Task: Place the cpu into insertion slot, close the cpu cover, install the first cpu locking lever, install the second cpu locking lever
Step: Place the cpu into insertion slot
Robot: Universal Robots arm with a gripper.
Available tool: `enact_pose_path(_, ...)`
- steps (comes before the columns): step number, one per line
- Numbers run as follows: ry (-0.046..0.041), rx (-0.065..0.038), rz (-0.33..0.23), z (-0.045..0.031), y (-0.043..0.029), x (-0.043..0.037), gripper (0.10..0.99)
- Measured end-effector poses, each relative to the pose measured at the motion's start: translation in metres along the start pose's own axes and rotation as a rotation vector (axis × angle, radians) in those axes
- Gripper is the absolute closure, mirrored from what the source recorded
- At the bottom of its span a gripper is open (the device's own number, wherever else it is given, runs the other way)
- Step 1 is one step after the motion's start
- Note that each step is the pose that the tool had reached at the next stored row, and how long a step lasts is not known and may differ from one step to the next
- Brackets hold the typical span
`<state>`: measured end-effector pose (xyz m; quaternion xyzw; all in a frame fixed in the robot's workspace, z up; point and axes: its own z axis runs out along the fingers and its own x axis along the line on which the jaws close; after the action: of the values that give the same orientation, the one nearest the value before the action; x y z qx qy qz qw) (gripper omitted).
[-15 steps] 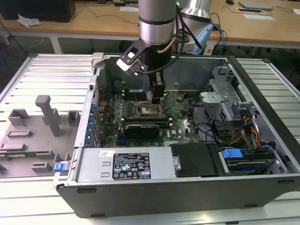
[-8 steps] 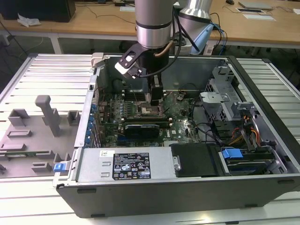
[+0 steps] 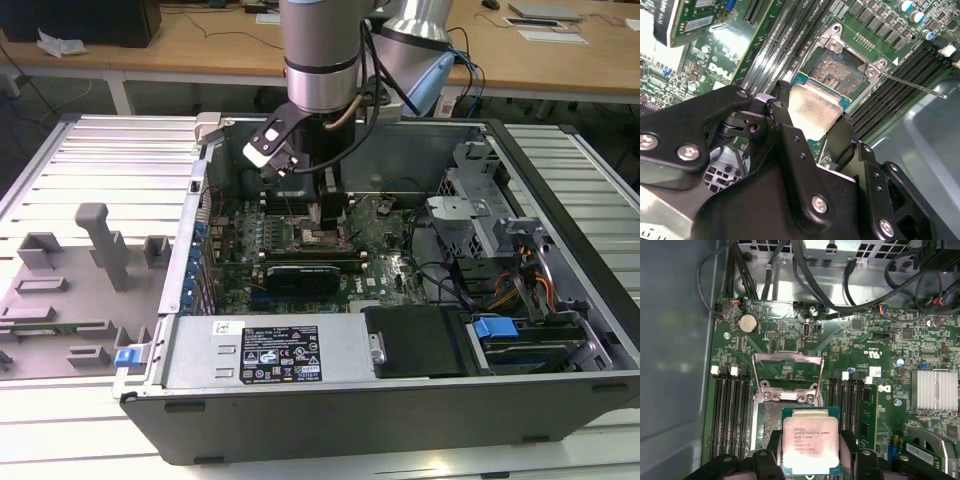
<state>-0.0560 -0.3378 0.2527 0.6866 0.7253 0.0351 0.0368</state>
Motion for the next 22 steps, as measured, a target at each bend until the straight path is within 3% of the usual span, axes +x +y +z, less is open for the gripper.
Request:
enact_pose_path(3,-0.0060,0.000,0.004,0.0069,-0.0030,0.0053,0.545)
enact_pose_path(8,-0.0085,0.000,0.013,0.0193,-0.0073,0.0128,0.545)
enact_pose_path(22,-0.0122,0.001,0.047,0.0416,-0.0101,0.0189,0.545)
